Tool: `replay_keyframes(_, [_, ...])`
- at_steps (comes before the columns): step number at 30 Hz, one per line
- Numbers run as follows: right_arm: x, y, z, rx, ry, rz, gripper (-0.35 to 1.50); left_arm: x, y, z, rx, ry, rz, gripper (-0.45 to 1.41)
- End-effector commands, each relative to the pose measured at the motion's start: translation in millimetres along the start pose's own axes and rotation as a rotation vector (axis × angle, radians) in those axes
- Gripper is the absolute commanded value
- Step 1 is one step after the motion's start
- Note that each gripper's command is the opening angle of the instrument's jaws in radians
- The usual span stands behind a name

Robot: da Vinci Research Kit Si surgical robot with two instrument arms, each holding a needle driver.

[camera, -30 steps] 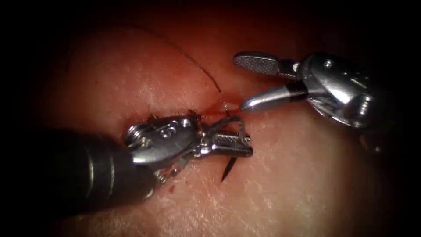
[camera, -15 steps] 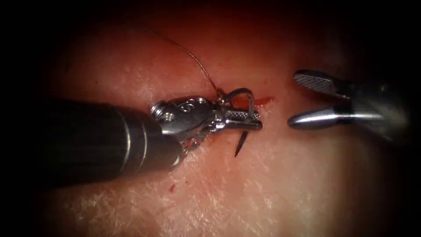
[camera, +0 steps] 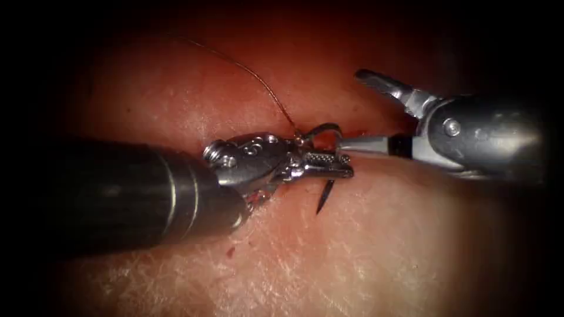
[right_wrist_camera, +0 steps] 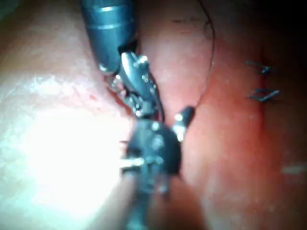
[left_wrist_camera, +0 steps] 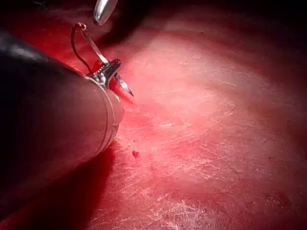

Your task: Wound Closure

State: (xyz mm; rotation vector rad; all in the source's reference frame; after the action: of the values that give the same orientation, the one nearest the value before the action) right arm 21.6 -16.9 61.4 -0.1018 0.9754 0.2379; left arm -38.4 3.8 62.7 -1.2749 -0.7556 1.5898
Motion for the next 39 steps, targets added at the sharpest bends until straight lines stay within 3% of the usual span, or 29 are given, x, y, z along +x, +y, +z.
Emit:
replay_keyframes(1, [-0.6, -0.7, 1.1, -0.002, 0.003, -0.007, 0.86, -0.4, -0.2, 0.7, 0.000, 0.002, -0.003, -0.45])
replay_keyframes(19, [0.1, -1.9, 2.6, -0.032, -0.003, -0.055, 0.66, -0.3, 0.5, 0.7, -0.006, -0.001, -0.007, -0.45])
replay_keyframes(32, [-1.2, -1.9, 3.1, -0.042, -0.030, -0.076, 0.54, -0.1, 1.2, 0.6, -0.012, -0.004, 0.005, -0.45])
replay_keyframes(33, [-1.1, -1.9, 3.1, -0.042, -0.030, -0.076, 0.49, -0.1, 1.2, 0.6, -0.012, -0.004, 0.005, -0.45])
replay_keyframes(35, [-1.0, -2.0, 3.1, -0.046, -0.034, -0.074, 0.04, -0.1, 1.2, 0.6, -0.012, -0.004, 0.011, -0.45])
replay_keyframes(37, [-1.1, -2.0, 3.0, -0.052, -0.023, -0.077, -0.23, -0.2, 1.2, 0.7, -0.011, -0.004, 0.012, -0.45])
replay_keyframes(38, [-1.1, -2.0, 3.1, -0.040, -0.014, -0.087, -0.35, -0.2, 1.2, 0.7, -0.011, -0.004, 0.012, -0.45])
replay_keyframes(39, [-1.2, -2.1, 3.1, -0.033, -0.010, -0.103, -0.35, -0.2, 1.2, 0.7, -0.014, -0.005, 0.012, -0.45])
